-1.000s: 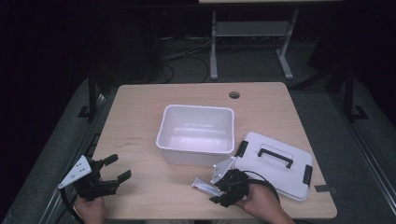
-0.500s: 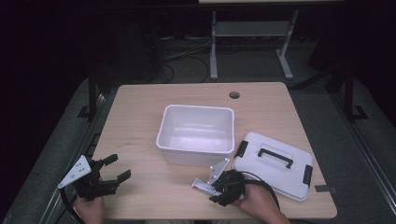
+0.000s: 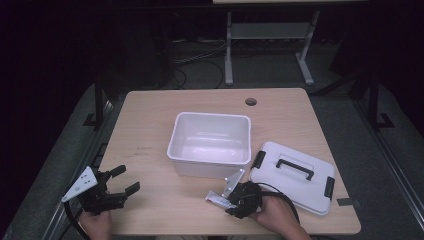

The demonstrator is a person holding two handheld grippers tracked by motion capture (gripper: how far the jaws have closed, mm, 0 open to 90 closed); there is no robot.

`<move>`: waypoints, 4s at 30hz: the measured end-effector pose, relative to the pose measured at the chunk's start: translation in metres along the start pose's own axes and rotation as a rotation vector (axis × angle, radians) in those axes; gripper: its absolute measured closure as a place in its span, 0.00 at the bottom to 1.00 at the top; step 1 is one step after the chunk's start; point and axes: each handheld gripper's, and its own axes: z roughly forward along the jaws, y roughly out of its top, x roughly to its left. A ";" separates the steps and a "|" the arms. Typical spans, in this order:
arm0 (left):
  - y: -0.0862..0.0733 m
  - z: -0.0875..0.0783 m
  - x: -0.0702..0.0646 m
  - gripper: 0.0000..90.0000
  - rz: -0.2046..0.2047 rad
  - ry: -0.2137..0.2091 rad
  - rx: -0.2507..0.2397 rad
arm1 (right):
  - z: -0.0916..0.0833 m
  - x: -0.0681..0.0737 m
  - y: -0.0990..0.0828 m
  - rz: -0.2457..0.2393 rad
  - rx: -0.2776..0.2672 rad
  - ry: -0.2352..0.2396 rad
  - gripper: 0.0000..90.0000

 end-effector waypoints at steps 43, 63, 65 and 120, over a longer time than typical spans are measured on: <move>0.000 0.000 0.000 0.17 0.001 -0.002 0.001 | 0.005 -0.002 -0.003 -0.001 -0.006 0.016 0.74; 0.000 0.000 0.000 0.17 0.001 -0.002 0.001 | 0.002 -0.001 -0.004 -0.014 -0.035 0.030 0.75; 0.000 0.000 0.000 0.17 -0.001 -0.004 0.000 | 0.001 -0.001 -0.004 -0.012 -0.039 0.030 0.75; -0.001 0.002 0.001 0.17 -0.003 -0.001 0.004 | -0.096 -0.006 0.040 -0.097 -0.123 -0.014 0.75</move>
